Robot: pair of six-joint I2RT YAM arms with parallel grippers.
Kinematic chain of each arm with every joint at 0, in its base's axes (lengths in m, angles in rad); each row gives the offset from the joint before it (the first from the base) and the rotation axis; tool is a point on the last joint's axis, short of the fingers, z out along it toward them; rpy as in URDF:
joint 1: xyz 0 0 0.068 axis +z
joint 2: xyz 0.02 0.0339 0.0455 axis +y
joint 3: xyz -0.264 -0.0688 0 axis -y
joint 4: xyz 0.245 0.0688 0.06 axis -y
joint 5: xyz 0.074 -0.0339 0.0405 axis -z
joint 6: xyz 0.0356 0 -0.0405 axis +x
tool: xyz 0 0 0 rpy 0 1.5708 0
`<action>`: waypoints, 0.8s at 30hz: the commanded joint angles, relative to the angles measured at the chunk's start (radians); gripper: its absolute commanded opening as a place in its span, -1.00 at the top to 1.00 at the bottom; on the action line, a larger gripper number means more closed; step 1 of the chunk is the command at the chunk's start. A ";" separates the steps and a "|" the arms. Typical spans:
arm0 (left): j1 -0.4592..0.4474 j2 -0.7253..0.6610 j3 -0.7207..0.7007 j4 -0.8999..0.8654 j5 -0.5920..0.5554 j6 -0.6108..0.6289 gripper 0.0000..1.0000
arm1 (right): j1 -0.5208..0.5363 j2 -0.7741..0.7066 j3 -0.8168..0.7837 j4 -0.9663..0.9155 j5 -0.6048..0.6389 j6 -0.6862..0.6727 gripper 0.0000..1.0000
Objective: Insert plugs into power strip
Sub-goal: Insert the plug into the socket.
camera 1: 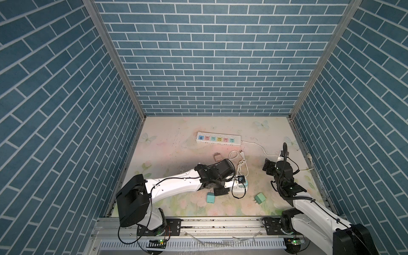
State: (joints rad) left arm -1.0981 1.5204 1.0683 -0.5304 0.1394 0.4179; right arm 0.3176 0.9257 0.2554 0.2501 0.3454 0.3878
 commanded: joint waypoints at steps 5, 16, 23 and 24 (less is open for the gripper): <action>-0.020 0.051 0.051 -0.039 0.008 0.024 1.00 | -0.004 0.073 0.061 0.007 -0.053 0.005 -0.71; -0.019 0.133 0.113 -0.052 0.010 0.097 1.00 | -0.003 0.079 0.065 0.002 -0.066 0.007 -0.72; -0.017 0.237 0.220 -0.103 0.011 0.133 1.00 | -0.003 0.085 0.069 0.000 -0.069 0.006 -0.72; -0.018 0.249 0.232 -0.108 0.009 0.140 1.00 | -0.003 0.087 0.069 0.000 -0.072 0.006 -0.72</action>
State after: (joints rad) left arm -1.1126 1.7454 1.2644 -0.5961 0.1425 0.5232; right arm 0.3176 1.0107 0.2985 0.2501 0.2829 0.3878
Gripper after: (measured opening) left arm 0.307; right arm 0.858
